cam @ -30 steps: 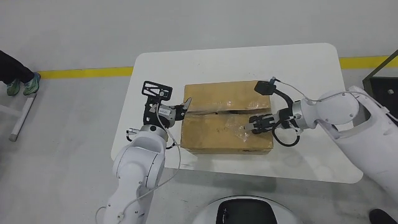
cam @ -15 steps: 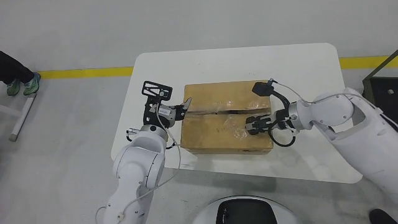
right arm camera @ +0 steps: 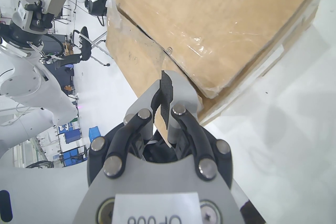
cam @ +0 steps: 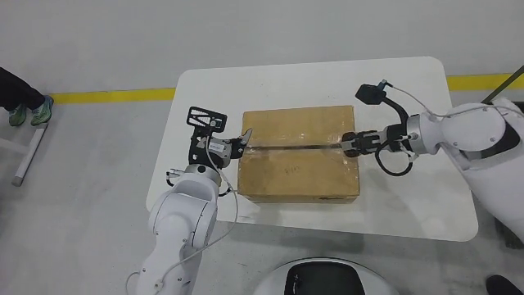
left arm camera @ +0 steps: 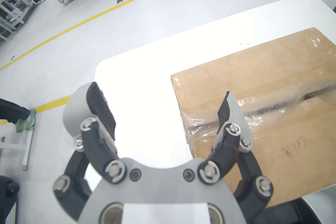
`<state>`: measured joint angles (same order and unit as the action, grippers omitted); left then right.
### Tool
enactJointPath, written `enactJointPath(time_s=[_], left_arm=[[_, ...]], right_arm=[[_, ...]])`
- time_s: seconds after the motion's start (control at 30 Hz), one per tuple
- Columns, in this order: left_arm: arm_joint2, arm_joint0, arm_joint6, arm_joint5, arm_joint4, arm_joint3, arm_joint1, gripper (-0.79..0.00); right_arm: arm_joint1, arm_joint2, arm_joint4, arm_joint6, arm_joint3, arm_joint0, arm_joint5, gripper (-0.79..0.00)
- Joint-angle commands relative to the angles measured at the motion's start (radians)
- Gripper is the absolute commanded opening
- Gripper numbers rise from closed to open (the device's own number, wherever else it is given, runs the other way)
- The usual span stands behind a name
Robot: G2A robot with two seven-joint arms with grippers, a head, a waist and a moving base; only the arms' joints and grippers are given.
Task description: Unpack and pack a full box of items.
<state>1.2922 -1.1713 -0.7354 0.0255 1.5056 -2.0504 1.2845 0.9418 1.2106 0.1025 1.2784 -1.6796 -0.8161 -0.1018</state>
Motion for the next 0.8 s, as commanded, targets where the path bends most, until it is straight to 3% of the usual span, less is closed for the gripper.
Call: enactJointPath(time_s=[0.0, 0.47, 0.77], left_arm=[[0.000, 0.000, 0.000, 0.000, 0.000, 0.000, 0.000, 0.000], [-0.001, -0.015, 0.029, 0.008, -0.007, 0.005, 0.001, 0.000], [-0.001, -0.015, 0.029, 0.008, -0.007, 0.005, 0.001, 0.000]], right_arm=[[-0.005, 0.010, 0.007, 0.030, 0.005, 0.004, 0.008, -0.785], [0.002, -0.020, -0.153, 0.077, 0.090, 0.072, -0.019, -0.785], [0.003, -0.028, -0.156, 0.074, 0.105, 0.081, -0.023, -0.785]])
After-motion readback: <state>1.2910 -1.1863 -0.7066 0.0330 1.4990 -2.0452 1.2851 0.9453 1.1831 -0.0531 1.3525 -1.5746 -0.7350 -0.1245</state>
